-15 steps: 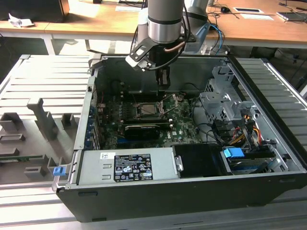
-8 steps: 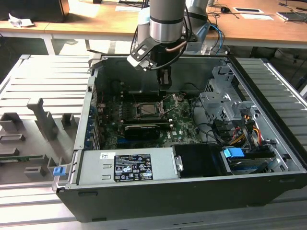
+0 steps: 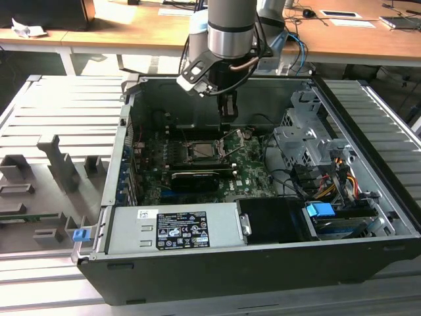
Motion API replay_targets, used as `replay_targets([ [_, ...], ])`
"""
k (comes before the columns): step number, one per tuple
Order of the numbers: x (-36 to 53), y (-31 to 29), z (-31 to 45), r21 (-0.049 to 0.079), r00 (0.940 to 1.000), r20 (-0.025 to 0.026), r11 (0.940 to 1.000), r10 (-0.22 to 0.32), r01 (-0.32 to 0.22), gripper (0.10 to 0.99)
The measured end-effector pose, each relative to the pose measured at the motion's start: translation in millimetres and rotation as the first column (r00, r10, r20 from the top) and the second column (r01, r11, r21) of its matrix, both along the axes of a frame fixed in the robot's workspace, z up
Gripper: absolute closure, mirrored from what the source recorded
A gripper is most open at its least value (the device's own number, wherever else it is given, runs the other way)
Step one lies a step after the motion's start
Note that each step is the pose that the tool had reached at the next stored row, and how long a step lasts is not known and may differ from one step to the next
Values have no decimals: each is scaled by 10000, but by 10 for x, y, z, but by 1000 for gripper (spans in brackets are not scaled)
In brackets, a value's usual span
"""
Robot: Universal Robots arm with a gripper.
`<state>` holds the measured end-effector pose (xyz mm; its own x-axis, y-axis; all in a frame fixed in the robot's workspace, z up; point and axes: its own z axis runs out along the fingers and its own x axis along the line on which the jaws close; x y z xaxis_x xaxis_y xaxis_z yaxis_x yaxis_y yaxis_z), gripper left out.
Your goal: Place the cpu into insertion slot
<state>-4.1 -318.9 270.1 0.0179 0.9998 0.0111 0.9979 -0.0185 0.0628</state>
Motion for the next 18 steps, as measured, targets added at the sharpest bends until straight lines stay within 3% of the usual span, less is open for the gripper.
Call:
replay_targets([
  [18, 61, 0, 19, 0, 10000, 0, 10000, 0, 0, 980],
])
